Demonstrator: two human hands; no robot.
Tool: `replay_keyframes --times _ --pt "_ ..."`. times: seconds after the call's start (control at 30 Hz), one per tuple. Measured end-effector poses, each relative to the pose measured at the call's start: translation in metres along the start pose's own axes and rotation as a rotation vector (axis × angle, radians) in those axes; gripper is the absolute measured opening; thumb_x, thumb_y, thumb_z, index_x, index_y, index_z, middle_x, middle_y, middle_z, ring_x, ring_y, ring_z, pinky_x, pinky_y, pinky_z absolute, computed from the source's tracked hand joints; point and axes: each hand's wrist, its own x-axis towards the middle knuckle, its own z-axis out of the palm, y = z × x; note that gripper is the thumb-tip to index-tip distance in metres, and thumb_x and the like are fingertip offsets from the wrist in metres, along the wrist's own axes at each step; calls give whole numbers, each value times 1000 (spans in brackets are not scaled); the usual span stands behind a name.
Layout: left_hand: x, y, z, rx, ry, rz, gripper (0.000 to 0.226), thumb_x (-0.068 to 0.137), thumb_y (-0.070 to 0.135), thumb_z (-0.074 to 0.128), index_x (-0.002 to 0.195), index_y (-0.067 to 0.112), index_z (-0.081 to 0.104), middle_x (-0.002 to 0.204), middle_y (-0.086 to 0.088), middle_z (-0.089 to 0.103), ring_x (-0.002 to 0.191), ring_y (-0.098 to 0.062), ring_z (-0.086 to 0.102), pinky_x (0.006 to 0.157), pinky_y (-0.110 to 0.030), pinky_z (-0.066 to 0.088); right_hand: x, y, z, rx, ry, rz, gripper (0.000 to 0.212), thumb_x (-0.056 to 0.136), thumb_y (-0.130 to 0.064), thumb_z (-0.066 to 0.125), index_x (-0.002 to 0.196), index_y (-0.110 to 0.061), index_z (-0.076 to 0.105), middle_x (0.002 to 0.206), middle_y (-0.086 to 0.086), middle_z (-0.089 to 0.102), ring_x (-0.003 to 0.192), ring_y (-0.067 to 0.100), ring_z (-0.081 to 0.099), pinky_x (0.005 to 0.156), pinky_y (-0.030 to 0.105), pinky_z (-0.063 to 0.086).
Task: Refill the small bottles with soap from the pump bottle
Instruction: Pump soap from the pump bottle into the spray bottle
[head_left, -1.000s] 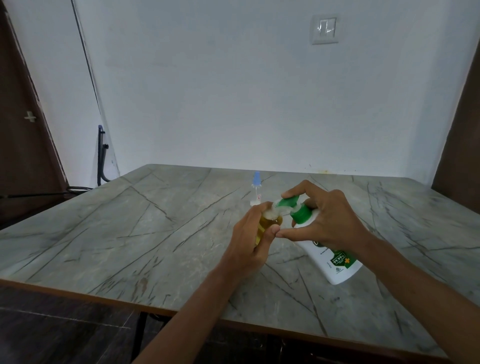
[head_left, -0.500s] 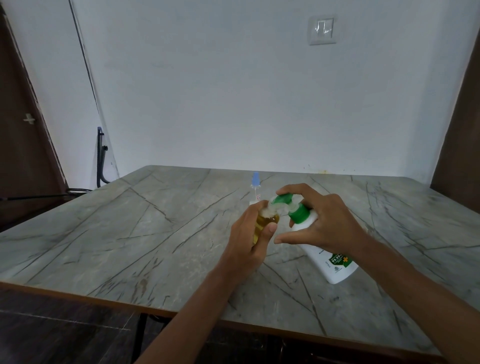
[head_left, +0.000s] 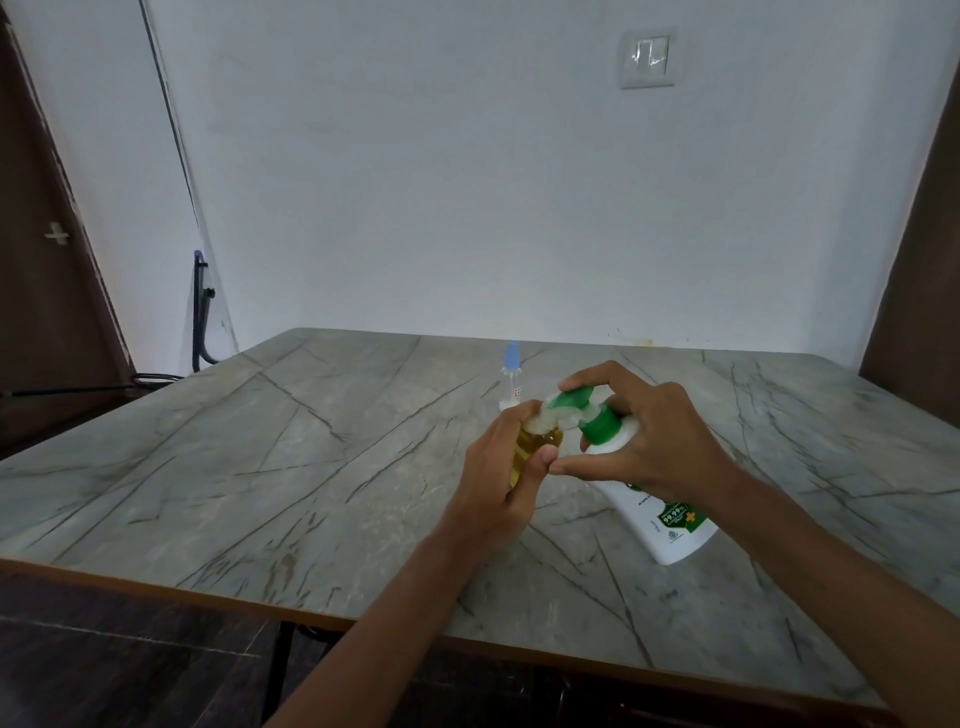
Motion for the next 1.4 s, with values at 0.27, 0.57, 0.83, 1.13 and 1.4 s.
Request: replay_keyframes --times 0.27,0.57,0.83,1.13,1.4 --pt "1 0 0 -1 0 -19 42 95 31 49 125 1 49 98 13 54 87 5 56 72 -5 40 0 4 1 -34 -30 -18 72 60 -70 78 121 -43 49 74 -13 70 64 4 66 57 16 52" --pt "1 5 0 -48 -12 -14 38 95 24 47 121 -4 51 96 4 58 82 7 55 71 -5 40 0 4 1 36 34 -30 61 56 -52 89 105 -40 55 63 -6 70 44 8 57 44 20 48" --pt "2 7 -1 -63 10 -23 59 97 51 40 127 1 48 98 10 57 85 7 56 71 -5 41 0 6 0 -38 -32 25 73 60 -76 71 123 -48 48 75 -13 72 64 5 67 59 27 55" --pt "0 6 2 -66 -16 -43 48 96 51 42 126 14 46 97 16 56 85 3 58 68 -7 46 -8 7 -9 3 -85 -21 76 71 -60 78 136 -38 45 89 -17 72 74 1 69 64 18 56" --pt "0 11 3 -86 -56 -16 46 96 50 42 125 15 45 101 20 53 88 5 57 71 -6 44 -16 7 -20 35 -50 -52 84 69 -58 78 141 -40 38 96 -16 69 85 4 67 71 11 52"
